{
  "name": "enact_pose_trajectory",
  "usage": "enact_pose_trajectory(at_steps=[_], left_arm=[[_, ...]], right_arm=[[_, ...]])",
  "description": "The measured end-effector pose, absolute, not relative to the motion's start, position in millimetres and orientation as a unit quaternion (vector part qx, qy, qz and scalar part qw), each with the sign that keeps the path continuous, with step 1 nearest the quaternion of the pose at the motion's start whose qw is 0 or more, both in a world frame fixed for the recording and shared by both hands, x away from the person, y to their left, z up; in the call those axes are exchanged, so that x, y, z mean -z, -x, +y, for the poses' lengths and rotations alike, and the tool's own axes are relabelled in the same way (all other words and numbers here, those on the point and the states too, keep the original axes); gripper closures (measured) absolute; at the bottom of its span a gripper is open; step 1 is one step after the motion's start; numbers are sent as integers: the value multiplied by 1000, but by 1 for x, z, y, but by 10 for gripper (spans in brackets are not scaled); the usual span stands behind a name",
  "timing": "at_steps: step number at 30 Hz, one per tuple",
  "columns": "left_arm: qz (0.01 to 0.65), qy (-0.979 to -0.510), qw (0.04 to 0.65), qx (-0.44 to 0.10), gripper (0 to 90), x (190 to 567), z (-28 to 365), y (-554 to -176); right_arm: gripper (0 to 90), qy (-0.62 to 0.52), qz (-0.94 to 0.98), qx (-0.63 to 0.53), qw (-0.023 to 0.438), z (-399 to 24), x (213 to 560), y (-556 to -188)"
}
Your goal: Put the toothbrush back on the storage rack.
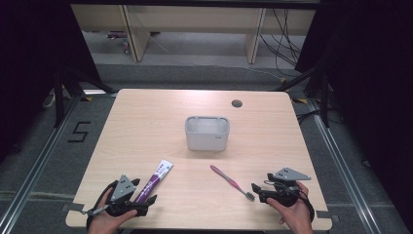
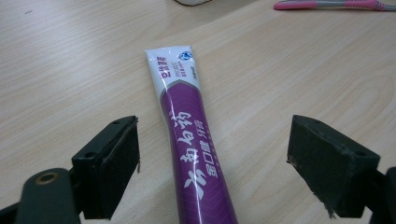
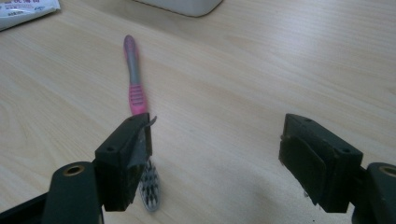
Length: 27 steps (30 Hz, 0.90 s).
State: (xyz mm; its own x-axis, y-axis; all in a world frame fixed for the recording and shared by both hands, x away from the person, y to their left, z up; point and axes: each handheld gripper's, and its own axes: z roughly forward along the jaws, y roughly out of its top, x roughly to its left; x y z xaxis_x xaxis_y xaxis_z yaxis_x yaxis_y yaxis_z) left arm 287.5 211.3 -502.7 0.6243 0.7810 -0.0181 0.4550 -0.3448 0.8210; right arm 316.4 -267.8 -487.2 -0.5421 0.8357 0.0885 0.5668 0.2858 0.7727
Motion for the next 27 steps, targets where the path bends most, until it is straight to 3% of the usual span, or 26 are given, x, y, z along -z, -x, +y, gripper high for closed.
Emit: enact_pose_trajectory(at_steps=[4,9,12,17,18,22,27], left_arm=[[389,-794,425,-195,164,504,210,-288],[384,-800,418,-195,164,503,211,-288],[385,-801,414,-197,163,503,211,-288],[387,-797,421,-194,163,504,210,-288],[383,-801,416,-195,164,503,211,-288],[384,-801,416,-194,163,503,210,-288],[385,-800,417,-194,164,504,210,-288]], right_arm=[[276,-448,781,-398,175,-268,486,-316],[348,-461,768,-419,146,-264,484,-315],[367,-446,773,-423,157,-265,483,-317],[486,-457,761,-445,118,-258,480,-316],[510,-448,766,-442,133,-258,480,-317],[667,-432,773,-449,120,-253,476,-319],[758,-424,782,-441,117,-247,476,-324]])
